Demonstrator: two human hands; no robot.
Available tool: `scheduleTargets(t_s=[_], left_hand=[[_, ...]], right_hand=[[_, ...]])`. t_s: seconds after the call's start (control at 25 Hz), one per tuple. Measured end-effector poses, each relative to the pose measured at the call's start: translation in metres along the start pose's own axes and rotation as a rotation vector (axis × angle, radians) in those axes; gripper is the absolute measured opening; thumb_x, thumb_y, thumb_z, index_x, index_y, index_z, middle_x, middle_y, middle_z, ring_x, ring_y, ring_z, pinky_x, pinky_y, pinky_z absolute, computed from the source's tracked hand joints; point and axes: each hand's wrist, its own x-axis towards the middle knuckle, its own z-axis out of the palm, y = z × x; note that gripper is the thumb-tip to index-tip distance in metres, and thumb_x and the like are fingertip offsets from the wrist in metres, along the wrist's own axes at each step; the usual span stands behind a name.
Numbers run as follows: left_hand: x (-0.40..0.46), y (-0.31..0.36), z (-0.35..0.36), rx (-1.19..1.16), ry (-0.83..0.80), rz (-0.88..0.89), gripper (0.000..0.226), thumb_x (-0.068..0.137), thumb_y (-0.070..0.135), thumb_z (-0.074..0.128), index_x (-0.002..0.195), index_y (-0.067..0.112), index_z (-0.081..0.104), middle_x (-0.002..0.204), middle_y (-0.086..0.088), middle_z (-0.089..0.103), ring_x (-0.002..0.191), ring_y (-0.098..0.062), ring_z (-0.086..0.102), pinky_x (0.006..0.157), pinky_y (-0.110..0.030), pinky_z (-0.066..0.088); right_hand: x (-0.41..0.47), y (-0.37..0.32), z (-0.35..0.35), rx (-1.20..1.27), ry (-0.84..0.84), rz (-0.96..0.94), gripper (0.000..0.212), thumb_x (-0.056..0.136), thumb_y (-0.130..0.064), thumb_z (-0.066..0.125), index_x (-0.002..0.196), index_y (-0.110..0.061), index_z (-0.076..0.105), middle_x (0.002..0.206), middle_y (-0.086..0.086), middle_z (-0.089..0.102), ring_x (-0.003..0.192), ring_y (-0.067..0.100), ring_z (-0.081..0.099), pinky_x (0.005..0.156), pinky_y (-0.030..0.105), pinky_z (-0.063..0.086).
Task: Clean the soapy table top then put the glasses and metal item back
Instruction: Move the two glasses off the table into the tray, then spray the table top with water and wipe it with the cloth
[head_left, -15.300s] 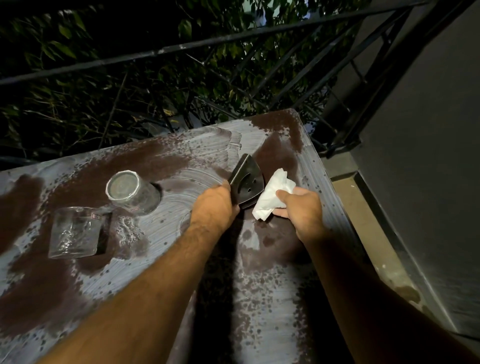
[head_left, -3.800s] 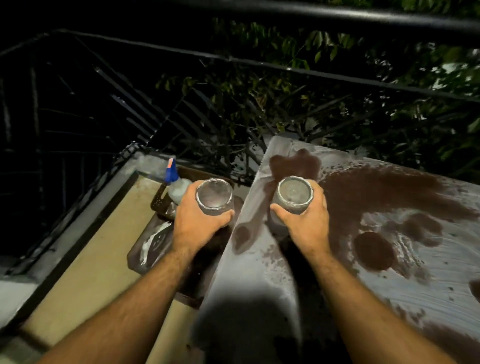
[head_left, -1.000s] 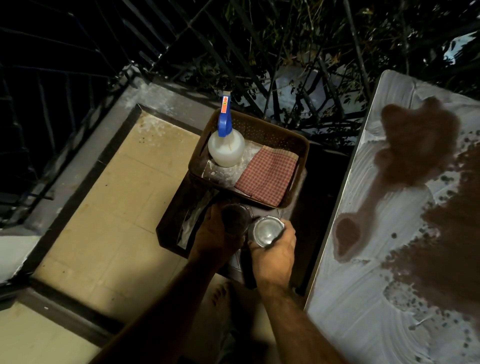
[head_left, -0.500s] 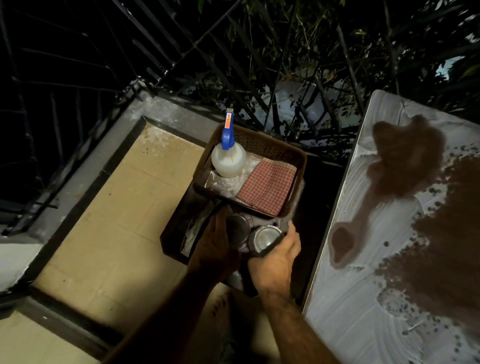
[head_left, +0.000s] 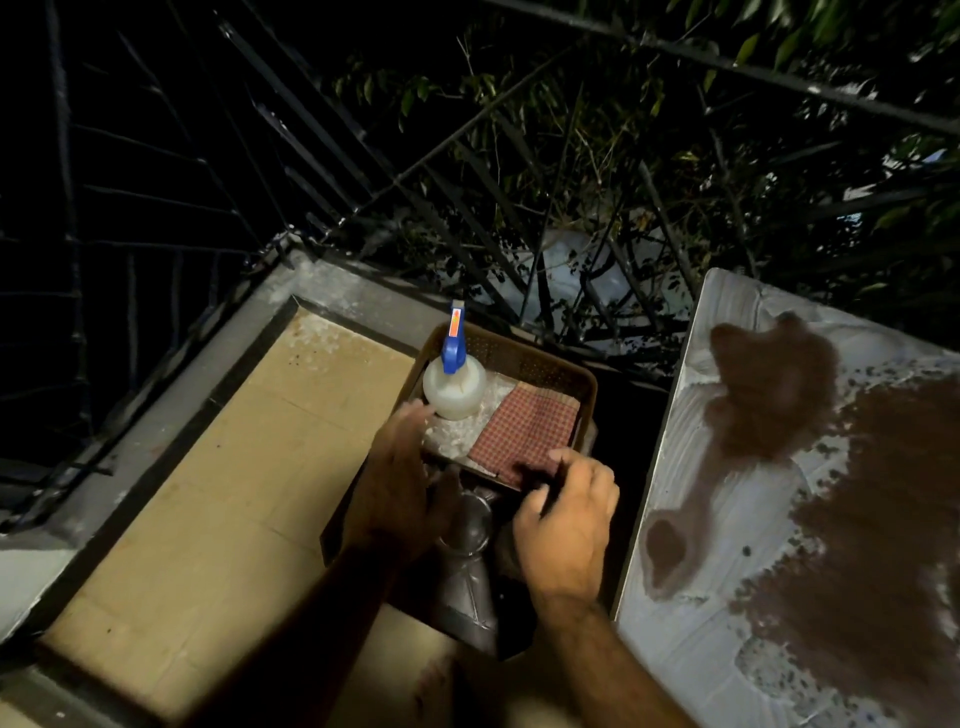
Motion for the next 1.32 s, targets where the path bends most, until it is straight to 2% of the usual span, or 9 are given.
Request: scheduleTargets(t_s=[0.12, 0.24, 0.32, 0.48, 0.6, 0.84, 1.0, 1.12, 1.32], left_hand=[[0.044, -0.008, -0.011, -0.032, -0.006, -0.039, 0.068, 0.082, 0.036, 0.06, 0.135, -0.006, 0.052, 0.135, -0.024, 0.057, 0.129, -0.039, 0.052, 0.108, -0.052, 0.046], [0.068, -0.019, -0.008, -0.036, 0.015, 0.028, 0.063, 0.077, 0.031, 0.067, 0.131, 0.003, 0.049, 0.129, -0.02, 0.057, 0.126, -0.03, 0.045, 0.11, -0.022, 0.028], [0.077, -0.027, -0.003, -0.04, -0.001, 0.068, 0.061, 0.075, 0.022, 0.073, 0.128, 0.0, 0.052, 0.124, -0.022, 0.059, 0.12, -0.03, 0.046, 0.107, -0.014, 0.023], [0.092, -0.038, 0.009, -0.038, -0.109, 0.037, 0.057, 0.074, 0.01, 0.078, 0.126, -0.003, 0.059, 0.122, -0.017, 0.064, 0.116, -0.03, 0.059, 0.113, -0.011, 0.028], [0.101, -0.043, 0.017, 0.007, -0.154, 0.021, 0.057, 0.078, 0.015, 0.077, 0.13, -0.001, 0.059, 0.125, -0.016, 0.064, 0.119, -0.031, 0.06, 0.108, -0.037, 0.046], [0.118, -0.057, 0.03, 0.035, -0.202, -0.031, 0.064, 0.077, 0.026, 0.083, 0.13, -0.001, 0.06, 0.125, -0.019, 0.066, 0.117, -0.034, 0.062, 0.102, -0.05, 0.049], [0.123, -0.06, 0.041, 0.238, -0.016, 0.042, 0.065, 0.081, 0.052, 0.072, 0.113, -0.005, 0.07, 0.104, -0.021, 0.072, 0.093, -0.038, 0.068, 0.084, -0.048, 0.055], [0.131, -0.054, 0.045, 0.283, 0.109, 0.053, 0.064, 0.077, 0.065, 0.064, 0.096, 0.004, 0.068, 0.079, -0.014, 0.069, 0.068, -0.033, 0.064, 0.063, -0.034, 0.048], [0.136, -0.053, 0.053, 0.169, 0.058, -0.046, 0.076, 0.071, 0.063, 0.073, 0.107, -0.003, 0.065, 0.087, -0.017, 0.067, 0.072, -0.033, 0.062, 0.067, -0.029, 0.037]], right_hand=[[0.042, -0.004, 0.008, -0.109, -0.142, -0.061, 0.034, 0.082, -0.017, 0.063, 0.115, -0.023, 0.055, 0.119, 0.0, 0.045, 0.116, 0.019, 0.041, 0.102, 0.035, 0.043], [0.073, -0.003, 0.021, -0.256, -0.301, -0.089, 0.041, 0.084, -0.022, 0.062, 0.124, -0.017, 0.054, 0.133, 0.007, 0.044, 0.131, 0.025, 0.035, 0.112, 0.04, 0.035], [0.086, 0.001, 0.031, -0.342, -0.391, -0.126, 0.049, 0.083, -0.024, 0.063, 0.129, -0.015, 0.052, 0.14, 0.01, 0.042, 0.137, 0.028, 0.029, 0.116, 0.046, 0.028], [0.105, 0.011, 0.051, -0.559, -0.58, -0.141, 0.071, 0.077, -0.027, 0.068, 0.142, -0.013, 0.041, 0.15, 0.013, 0.035, 0.144, 0.033, 0.019, 0.118, 0.053, 0.02], [0.122, 0.018, 0.062, -0.638, -0.636, -0.095, 0.08, 0.082, -0.027, 0.068, 0.15, -0.009, 0.03, 0.156, 0.016, 0.027, 0.148, 0.035, 0.014, 0.12, 0.051, 0.019], [0.143, 0.023, 0.091, -0.743, -0.56, -0.117, 0.045, 0.092, -0.023, 0.055, 0.132, -0.006, 0.046, 0.132, 0.016, 0.049, 0.12, 0.033, 0.045, 0.101, 0.043, 0.041], [0.158, 0.014, 0.108, -0.866, -0.671, -0.011, 0.056, 0.092, -0.025, 0.056, 0.141, -0.001, 0.041, 0.138, 0.019, 0.047, 0.126, 0.037, 0.045, 0.106, 0.049, 0.032], [0.167, 0.012, 0.11, -0.852, -0.71, 0.015, 0.051, 0.09, -0.025, 0.059, 0.137, -0.006, 0.049, 0.136, 0.018, 0.051, 0.124, 0.036, 0.048, 0.105, 0.048, 0.033], [0.172, 0.016, 0.106, -0.741, -0.72, 0.007, 0.043, 0.091, -0.019, 0.058, 0.133, -0.008, 0.056, 0.138, 0.018, 0.046, 0.125, 0.036, 0.044, 0.105, 0.045, 0.041]])
